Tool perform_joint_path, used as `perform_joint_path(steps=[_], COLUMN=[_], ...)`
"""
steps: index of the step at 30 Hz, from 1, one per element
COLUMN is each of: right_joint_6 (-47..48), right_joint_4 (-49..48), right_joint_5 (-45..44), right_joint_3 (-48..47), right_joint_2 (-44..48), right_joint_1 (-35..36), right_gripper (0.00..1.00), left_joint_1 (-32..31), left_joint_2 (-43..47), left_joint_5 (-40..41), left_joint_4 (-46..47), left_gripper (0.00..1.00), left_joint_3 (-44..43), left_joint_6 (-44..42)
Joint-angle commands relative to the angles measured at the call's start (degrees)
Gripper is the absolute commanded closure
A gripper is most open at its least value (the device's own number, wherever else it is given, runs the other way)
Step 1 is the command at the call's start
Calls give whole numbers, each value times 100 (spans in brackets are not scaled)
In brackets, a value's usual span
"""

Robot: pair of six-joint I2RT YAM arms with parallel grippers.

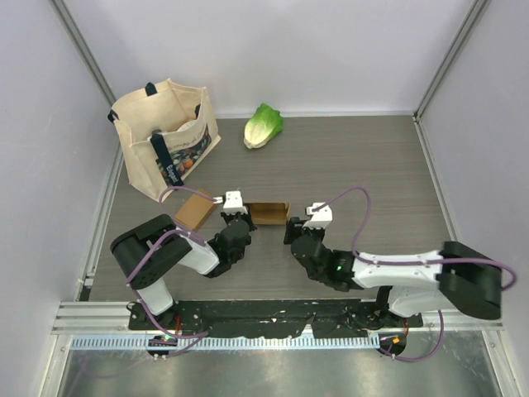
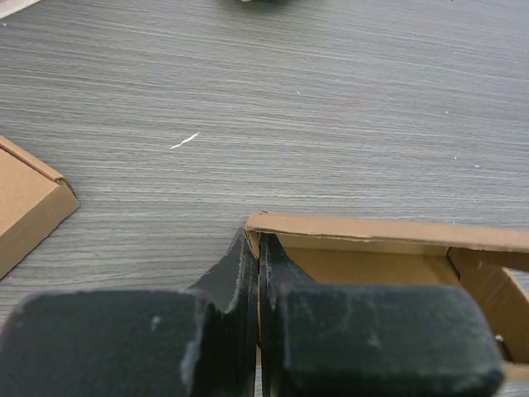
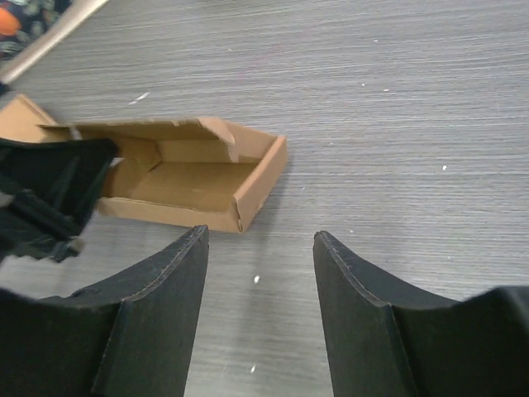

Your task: Fold the paper box

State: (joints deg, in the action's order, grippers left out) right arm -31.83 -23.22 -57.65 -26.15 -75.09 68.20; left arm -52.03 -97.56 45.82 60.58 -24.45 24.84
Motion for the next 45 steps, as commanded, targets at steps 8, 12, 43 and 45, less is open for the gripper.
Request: perform_joint_path(steps=[8,12,43,45], right_joint_6=[-1041,-2755,-7257,-7267], right_joint_4=[3973,4617,1620,1497], right_joint_5=[3756,4560,3646,3647], right_joint_3=[-1408,-2323,-1771,-1771], right_joint_2=[1815,1331,-796,-910], right_joint_1=[-1456,-2180,-1828,-1837], right_gripper=[25,26,42,45], left_joint_1=[-185,-290,-782,-800], left_joint_2=[-149,-220,-519,-501], left_joint_5=[620,770,1438,1447], left_joint_4=[-134,-143,-11,-11], left_gripper=[100,100,100,100], left_joint_3=[37,-51,-342,-333], left_joint_6=[-374,-489,-884,-902])
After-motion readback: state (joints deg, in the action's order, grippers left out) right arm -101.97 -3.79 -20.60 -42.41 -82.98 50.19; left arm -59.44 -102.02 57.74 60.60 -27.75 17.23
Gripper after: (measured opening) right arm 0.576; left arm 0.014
